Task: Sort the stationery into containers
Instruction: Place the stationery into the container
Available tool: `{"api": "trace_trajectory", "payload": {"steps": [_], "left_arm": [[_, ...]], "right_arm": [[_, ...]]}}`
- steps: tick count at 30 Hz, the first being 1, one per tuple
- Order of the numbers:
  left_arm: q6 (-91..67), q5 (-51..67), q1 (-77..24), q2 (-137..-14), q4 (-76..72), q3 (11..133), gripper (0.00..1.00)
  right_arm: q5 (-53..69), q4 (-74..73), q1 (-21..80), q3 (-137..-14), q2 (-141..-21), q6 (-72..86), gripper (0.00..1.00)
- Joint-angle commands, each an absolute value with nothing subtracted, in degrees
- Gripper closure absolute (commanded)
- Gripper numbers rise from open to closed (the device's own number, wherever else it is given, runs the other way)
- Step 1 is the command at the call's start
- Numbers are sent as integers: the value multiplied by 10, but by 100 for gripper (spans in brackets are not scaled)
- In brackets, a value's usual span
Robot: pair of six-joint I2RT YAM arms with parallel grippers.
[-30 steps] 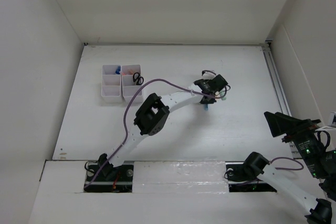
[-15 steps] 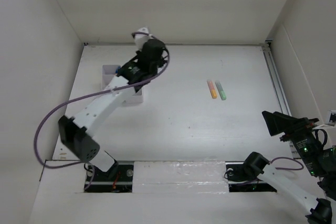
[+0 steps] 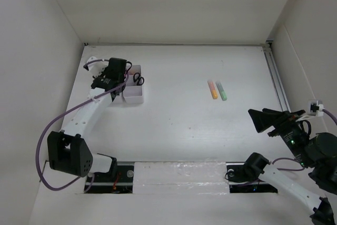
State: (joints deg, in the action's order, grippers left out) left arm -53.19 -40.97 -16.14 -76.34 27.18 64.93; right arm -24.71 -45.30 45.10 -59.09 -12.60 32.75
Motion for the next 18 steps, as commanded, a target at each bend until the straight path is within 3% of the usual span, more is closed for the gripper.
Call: {"api": "trace_trajectory", "payload": {"steps": [1, 18], "left_arm": [[-566, -439, -149, -745, 260, 644, 100], [-679, -547, -149, -823, 315, 628, 100]], "right_arm": [[-218, -414, 456, -587, -142, 315, 1], [-213, -403, 456, -563, -131, 315, 1]]}}
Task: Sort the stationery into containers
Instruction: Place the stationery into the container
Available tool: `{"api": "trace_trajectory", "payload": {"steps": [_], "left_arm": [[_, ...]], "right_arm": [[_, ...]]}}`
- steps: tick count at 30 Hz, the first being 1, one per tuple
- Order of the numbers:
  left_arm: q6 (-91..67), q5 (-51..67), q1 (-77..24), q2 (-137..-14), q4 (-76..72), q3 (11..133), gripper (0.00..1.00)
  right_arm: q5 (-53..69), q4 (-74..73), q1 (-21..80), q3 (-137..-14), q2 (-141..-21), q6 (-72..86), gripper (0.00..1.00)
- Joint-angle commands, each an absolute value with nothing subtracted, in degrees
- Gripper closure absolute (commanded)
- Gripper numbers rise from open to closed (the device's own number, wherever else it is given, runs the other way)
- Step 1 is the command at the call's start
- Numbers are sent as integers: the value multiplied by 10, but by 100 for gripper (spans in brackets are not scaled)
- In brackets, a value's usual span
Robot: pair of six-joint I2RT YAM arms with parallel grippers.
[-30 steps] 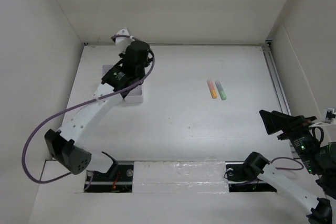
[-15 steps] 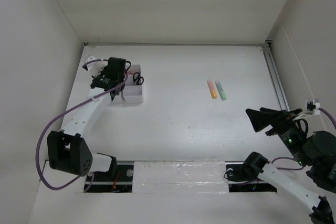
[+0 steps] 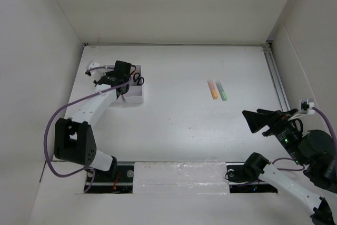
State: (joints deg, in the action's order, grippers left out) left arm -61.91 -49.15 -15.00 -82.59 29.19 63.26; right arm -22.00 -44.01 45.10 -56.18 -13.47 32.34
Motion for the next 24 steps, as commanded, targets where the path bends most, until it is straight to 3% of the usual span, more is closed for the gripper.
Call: {"api": "trace_trajectory", "payload": {"steps": [1, 13, 24], "left_arm": [[-688, -555, -149, -823, 316, 628, 100], [-758, -598, -149, -878, 344, 644, 100], [-717, -604, -149, -889, 269, 639, 100]], "right_arm": [[-213, -403, 456, -563, -131, 315, 1], [-207, -398, 456, -553, -126, 309, 1], [-202, -393, 456, -547, -132, 304, 1]]}}
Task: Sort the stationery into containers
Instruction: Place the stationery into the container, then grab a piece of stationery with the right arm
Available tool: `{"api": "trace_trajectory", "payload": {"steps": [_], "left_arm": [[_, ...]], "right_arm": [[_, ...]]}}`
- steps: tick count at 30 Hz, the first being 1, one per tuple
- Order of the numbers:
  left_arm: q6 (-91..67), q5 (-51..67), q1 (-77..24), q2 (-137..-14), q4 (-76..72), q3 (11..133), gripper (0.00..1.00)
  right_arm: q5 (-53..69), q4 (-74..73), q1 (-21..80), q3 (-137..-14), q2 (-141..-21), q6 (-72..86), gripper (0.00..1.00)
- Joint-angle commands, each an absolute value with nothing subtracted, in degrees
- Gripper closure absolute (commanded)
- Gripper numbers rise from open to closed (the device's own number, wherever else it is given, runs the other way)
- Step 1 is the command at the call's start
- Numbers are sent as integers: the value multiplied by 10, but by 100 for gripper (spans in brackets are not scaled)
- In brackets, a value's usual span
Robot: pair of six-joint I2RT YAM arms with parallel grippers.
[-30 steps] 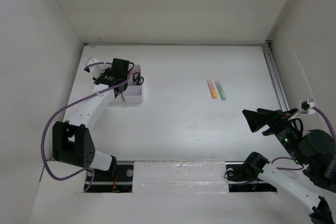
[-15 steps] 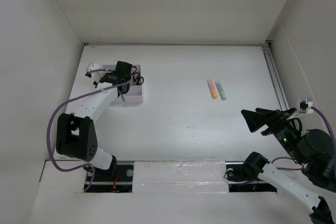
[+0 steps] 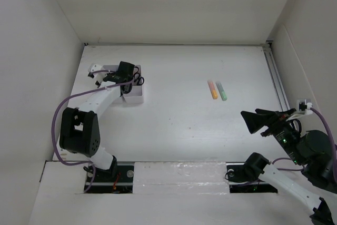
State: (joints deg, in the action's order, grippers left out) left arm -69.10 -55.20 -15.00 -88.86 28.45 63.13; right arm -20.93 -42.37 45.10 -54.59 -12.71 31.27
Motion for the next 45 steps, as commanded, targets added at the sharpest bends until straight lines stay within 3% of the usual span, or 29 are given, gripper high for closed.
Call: {"api": "trace_trajectory", "payload": {"steps": [1, 16, 19, 20, 23, 30, 33, 41, 45], "left_arm": [[-712, -604, -149, -889, 263, 644, 100], [-735, -609, -149, -945, 265, 657, 100], [-727, -609, -149, -939, 248, 645, 85], [-718, -609, -149, -931, 239, 645, 72], [-704, -609, -149, -925, 228, 640, 53], [-710, -603, -149, -911, 248, 651, 27], [-679, -578, -149, -855, 248, 651, 2], [-548, -472, -194, -740, 281, 704, 0], [-531, -394, -220, -653, 261, 668, 0]], "right_arm": [[-202, -388, 456, -541, -132, 304, 1], [-202, -388, 456, -536, -137, 304, 1], [-202, -388, 456, -536, -137, 304, 1], [-202, -382, 456, -536, -142, 304, 1], [-202, -377, 456, -531, -142, 299, 1], [-192, -372, 456, -531, -163, 293, 1], [-209, -367, 456, -537, -195, 306, 1], [-326, -331, 456, -580, -466, 334, 1], [-318, -251, 358, -586, -555, 310, 1]]}}
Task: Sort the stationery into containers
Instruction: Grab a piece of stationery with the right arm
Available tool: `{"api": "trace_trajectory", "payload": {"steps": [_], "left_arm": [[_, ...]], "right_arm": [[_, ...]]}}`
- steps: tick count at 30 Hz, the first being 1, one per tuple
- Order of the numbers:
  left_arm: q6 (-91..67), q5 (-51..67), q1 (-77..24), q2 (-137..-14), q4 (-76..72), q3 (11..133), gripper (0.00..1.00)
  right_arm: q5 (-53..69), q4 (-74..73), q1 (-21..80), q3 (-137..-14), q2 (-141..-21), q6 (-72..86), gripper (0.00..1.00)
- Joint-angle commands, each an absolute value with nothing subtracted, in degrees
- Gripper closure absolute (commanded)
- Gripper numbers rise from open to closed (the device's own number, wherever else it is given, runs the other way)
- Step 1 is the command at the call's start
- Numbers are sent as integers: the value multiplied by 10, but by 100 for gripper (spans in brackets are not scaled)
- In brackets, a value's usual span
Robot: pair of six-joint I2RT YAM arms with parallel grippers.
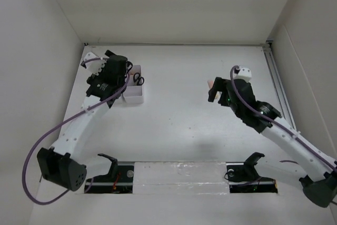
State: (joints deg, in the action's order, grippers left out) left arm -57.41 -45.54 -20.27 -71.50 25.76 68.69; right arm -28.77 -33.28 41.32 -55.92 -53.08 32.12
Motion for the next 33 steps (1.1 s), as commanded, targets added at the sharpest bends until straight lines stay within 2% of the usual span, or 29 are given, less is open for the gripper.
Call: {"api": "trace_trajectory", "payload": {"steps": [1, 4, 7, 12, 13, 17, 27, 33], "left_arm": [[-526, -356, -228, -630, 249, 654, 0], [-482, -271, -248, -558, 185, 583, 0], [-457, -229, -253, -548, 187, 554, 0], [-442, -172, -289, -548, 165, 517, 0], [-435, -161, -289, -548, 157, 511, 0], [-414, -125, -294, -542, 134, 500, 0], [-408, -114, -294, -532, 122, 500, 0], [-403, -109, -294, -537, 122, 500, 0]], "right_arm": [[-274, -232, 292, -572, -570, 310, 1], [-223, -134, 194, -528, -594, 310, 8], [-134, -38, 153, -483, -635, 270, 11], [-112, -83, 118, -572, -804, 225, 11], [-105, -90, 112, -583, -849, 217, 14], [-105, -126, 100, -630, -927, 205, 15], [-128, -170, 86, -683, -1021, 205, 25], [-119, -176, 103, -671, -1022, 205, 25]]}}
